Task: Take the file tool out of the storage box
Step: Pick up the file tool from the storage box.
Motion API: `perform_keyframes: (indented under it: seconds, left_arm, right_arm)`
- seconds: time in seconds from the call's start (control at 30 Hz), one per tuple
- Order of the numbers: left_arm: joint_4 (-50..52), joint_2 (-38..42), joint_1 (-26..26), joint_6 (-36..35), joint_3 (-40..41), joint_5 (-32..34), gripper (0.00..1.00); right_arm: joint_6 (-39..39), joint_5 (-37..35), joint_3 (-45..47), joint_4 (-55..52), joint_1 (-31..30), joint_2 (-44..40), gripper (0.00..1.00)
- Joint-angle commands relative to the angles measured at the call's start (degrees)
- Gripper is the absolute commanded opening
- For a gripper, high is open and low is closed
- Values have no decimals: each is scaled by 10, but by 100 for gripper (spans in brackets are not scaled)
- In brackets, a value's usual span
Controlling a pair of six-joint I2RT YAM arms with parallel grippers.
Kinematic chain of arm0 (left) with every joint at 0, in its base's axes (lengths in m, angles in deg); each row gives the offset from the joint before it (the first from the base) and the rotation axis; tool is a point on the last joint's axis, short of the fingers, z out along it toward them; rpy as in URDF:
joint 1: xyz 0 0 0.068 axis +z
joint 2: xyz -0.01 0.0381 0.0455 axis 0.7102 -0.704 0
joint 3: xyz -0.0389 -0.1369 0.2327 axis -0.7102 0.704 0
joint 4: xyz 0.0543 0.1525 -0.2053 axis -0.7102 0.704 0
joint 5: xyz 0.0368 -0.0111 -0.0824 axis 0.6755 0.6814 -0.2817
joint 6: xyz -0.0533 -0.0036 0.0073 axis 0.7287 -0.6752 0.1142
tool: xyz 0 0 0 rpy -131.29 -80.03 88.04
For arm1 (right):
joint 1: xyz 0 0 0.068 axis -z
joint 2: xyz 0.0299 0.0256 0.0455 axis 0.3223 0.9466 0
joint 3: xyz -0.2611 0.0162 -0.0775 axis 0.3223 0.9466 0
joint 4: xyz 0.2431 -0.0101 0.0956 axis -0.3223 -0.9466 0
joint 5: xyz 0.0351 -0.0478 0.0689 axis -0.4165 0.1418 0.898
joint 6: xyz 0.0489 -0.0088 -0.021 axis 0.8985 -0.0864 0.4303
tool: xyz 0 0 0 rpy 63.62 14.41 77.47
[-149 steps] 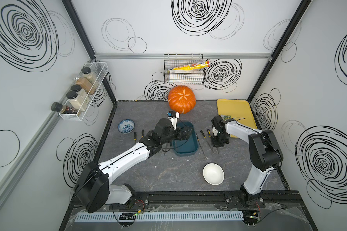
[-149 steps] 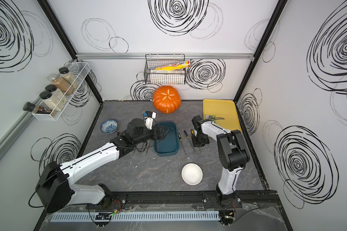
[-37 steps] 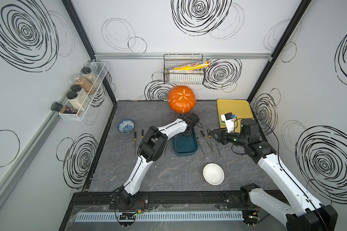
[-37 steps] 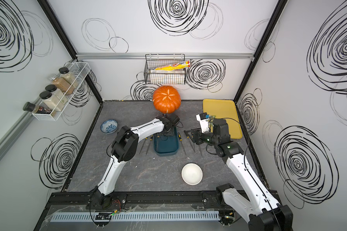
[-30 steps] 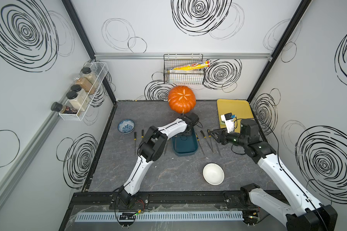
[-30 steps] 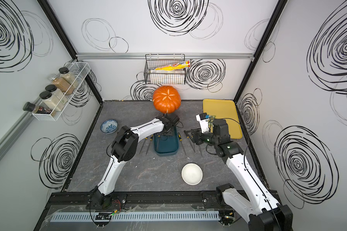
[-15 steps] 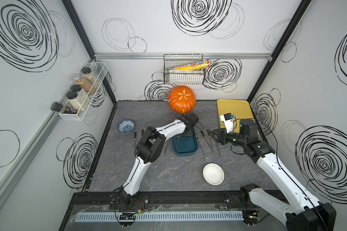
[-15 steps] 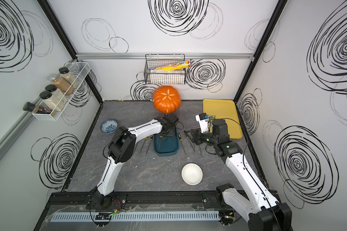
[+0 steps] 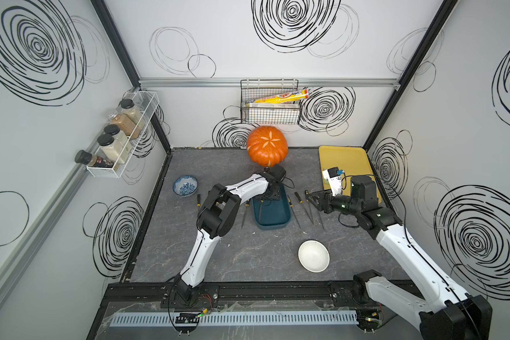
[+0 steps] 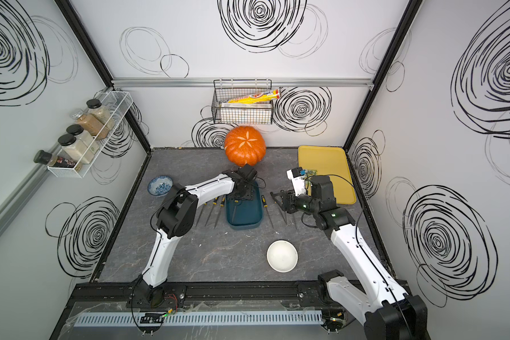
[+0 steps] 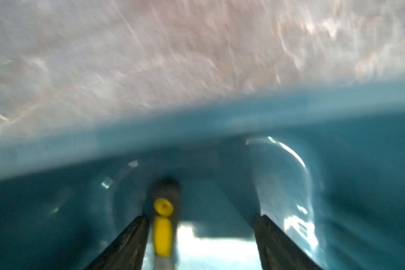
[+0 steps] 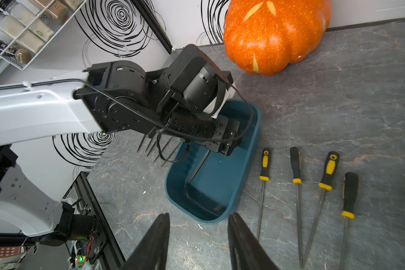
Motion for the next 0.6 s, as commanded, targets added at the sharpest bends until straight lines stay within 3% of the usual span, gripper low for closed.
perform_keyframes:
  seconds: [0.0, 0.03, 0.07, 0.17, 0.4, 0.47, 0.57]
  left_arm:
    - [-4, -25, 1, -10, 3, -20, 75]
    - [-9, -26, 3, -11, 6, -26, 74]
    - [-16, -27, 4, -12, 9, -34, 66]
    - [-17, -41, 5, -18, 2, -48, 28]
    - [-29, -27, 0, -20, 2, -36, 13]
    - [-59, 13, -6, -32, 17, -26, 0]
    - [-161, 112, -16, -56, 77, -54, 0]
  right_arm:
    - [2, 6, 5, 17, -1, 0, 45]
    - [2, 7, 5, 17, 0, 0, 46]
    - [3, 6, 5, 18, 0, -1, 46]
    - [3, 6, 5, 18, 0, -1, 46]
    - [5, 7, 9, 24, -1, 4, 46]
    - [8, 12, 14, 34, 0, 3, 45]
    - [17, 33, 31, 66, 0, -5, 46]
